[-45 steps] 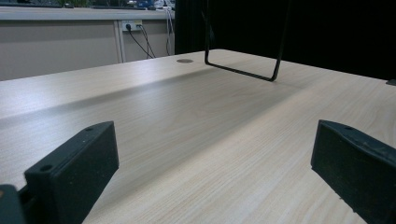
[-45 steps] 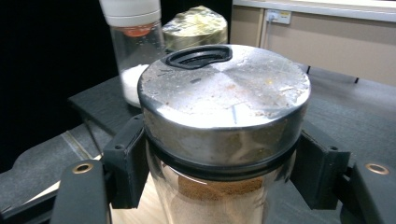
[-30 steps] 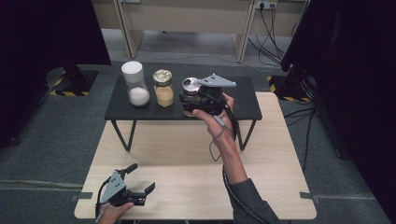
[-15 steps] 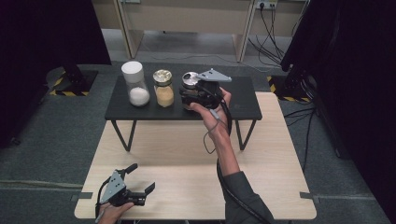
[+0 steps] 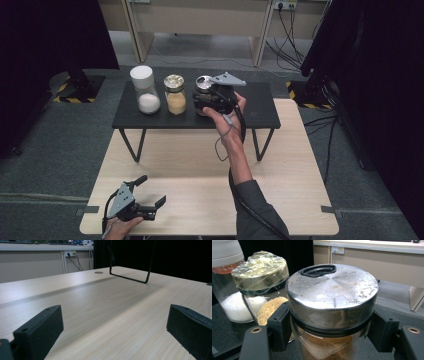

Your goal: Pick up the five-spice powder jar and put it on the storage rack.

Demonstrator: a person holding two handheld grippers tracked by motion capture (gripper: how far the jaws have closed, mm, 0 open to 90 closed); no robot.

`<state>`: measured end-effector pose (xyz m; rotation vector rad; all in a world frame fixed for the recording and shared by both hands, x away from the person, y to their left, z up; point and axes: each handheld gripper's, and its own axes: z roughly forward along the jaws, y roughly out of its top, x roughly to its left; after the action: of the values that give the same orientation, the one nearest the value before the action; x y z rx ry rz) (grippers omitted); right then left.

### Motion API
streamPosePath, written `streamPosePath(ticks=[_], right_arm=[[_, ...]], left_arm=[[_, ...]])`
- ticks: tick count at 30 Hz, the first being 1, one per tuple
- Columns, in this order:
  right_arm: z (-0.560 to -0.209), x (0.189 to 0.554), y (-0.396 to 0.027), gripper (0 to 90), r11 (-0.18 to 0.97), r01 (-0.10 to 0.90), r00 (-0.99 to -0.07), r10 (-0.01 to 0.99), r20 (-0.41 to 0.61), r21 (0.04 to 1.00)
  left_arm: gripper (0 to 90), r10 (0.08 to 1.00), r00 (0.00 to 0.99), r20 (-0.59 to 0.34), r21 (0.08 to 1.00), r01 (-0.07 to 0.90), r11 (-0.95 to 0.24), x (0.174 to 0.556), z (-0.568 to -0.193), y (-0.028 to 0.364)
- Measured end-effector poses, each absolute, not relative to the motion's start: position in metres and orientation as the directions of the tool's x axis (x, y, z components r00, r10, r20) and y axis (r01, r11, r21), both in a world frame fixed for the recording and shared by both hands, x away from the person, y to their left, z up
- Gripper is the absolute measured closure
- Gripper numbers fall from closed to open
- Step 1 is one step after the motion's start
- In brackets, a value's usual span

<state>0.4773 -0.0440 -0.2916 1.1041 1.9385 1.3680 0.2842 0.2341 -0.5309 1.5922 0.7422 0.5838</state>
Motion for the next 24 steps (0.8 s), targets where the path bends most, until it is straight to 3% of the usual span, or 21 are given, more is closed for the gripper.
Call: streamPosePath(ticks=[20, 24], right_arm=[[-0.2996, 0.4803, -0.0395, 30.0, 0.161, 0.319, -0.533, 0.846, 0.036, 0.934], [-0.2996, 0.4794, -0.0405, 17.9, 0.143, 0.324, -0.529, 0.847, 0.054, 0.935]], left_arm=[[0.4, 0.743, 0.668, -0.037, 0.988, 0.136, -0.073, 0.2841, -0.5309, 0.234], [0.4, 0.743, 0.668, -0.036, 0.988, 0.136, -0.074, 0.2841, -0.5309, 0.2339]])
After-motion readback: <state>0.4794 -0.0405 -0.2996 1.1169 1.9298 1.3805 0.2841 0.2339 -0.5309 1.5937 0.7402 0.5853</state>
